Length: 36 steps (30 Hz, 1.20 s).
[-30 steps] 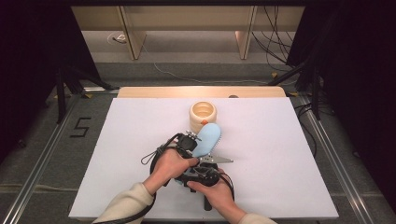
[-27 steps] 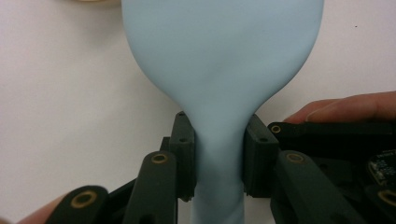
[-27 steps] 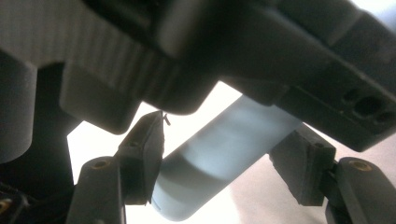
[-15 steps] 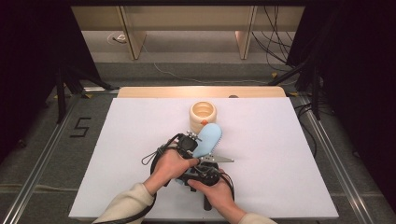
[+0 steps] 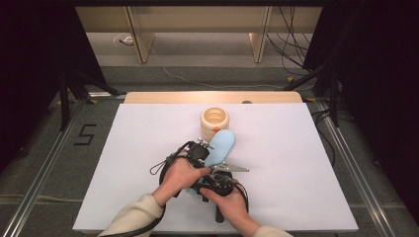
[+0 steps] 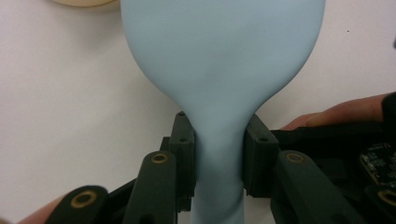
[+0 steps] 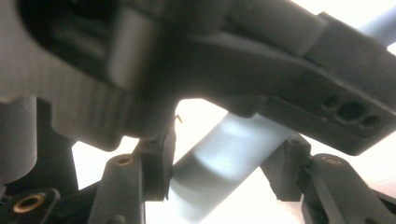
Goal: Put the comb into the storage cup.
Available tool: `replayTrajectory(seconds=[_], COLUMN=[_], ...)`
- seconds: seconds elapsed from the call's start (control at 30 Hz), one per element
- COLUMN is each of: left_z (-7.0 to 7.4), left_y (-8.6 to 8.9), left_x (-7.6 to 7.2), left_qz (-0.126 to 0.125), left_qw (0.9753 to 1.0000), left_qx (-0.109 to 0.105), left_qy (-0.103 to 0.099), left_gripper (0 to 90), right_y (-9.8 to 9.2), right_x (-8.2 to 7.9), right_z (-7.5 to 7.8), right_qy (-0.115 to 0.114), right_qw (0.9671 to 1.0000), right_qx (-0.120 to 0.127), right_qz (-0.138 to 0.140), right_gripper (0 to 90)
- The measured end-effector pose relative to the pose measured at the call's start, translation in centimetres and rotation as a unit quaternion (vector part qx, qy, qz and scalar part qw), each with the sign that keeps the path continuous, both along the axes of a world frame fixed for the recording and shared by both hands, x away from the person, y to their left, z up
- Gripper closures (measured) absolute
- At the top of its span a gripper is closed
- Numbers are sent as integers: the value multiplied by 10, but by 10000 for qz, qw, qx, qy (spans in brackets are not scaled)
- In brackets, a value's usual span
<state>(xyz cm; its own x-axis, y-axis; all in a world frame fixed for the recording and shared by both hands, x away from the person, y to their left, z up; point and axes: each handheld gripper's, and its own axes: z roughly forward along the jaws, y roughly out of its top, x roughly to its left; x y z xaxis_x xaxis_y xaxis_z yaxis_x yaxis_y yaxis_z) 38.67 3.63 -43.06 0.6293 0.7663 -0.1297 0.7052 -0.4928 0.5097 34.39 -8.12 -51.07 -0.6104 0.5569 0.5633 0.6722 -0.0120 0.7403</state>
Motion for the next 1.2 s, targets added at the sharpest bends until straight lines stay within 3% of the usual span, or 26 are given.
replayTrajectory(seconds=[0.33,0.53,0.73,1.2], left_z=[3,5,6,10], left_y=[1,2,1,0], left_x=[-1,-2,-3,-4], left_qz=[-82,-104,-168,-274], left_qw=[9999,9998,9996,9991], left_qx=[-72,-89,-59,-109], left_qy=[-65,-140,-236,-291], left_gripper=[690,676,657,553], right_y=[-5,-10,-13,-15], right_x=[1,3,3,3], right_z=[0,1,2,5], right_qy=[111,313,552,792], right_qw=[9998,9991,9976,9944], right_qx=[74,165,317,657], right_qz=[-114,-228,-263,-250], right_gripper=[580,653,670,676])
